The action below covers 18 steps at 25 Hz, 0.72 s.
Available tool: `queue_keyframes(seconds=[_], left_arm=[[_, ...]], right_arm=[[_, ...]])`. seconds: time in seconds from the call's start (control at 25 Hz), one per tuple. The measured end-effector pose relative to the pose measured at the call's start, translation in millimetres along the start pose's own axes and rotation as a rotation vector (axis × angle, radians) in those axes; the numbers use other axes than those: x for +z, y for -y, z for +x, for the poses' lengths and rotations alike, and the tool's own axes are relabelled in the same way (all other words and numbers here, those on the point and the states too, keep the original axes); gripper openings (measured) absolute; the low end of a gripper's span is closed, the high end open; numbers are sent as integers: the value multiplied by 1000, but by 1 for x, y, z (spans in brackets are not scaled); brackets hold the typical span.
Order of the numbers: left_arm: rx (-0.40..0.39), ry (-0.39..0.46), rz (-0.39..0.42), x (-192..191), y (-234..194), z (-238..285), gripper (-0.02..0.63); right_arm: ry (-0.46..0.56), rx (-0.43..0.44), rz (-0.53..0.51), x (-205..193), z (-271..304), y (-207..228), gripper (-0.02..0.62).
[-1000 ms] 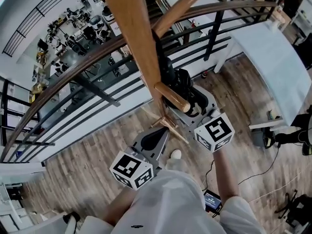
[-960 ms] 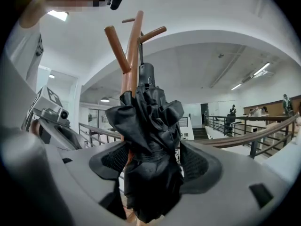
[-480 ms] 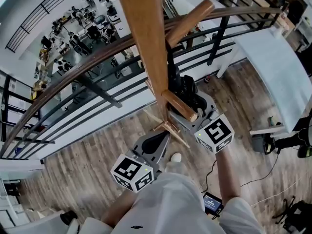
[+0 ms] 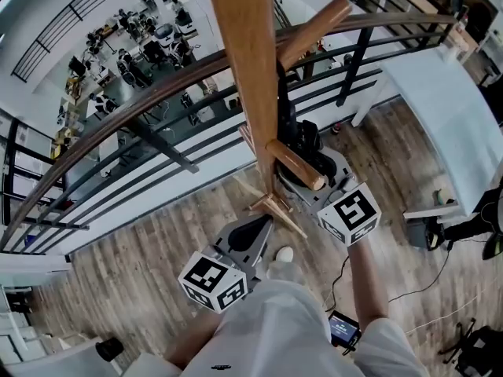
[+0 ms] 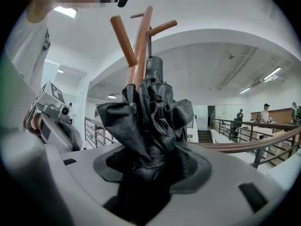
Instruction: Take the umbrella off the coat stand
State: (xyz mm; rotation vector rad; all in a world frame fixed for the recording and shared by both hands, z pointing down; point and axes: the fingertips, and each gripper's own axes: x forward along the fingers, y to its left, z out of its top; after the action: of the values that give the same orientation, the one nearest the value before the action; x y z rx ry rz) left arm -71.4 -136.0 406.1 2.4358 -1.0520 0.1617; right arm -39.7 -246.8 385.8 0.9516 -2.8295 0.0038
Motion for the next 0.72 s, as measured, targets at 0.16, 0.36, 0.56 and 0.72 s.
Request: queue_keyframes(seconds=[0.16,0.36,0.56,0.72], left_arm=[[4,8,-4,-2,0,1,23],[-2,16,2,3,2,1,23],[-4,26,8,-1,5,1,23],[-14,29,6,3,8,6,23]], right_arm=[[1,-21,4,-3,-2,2,264],[-1,-52,17,-1,-6,3,261],[6,-55,32,-5,-13,0,261],[11,-54,35,-2,-15,4,261]])
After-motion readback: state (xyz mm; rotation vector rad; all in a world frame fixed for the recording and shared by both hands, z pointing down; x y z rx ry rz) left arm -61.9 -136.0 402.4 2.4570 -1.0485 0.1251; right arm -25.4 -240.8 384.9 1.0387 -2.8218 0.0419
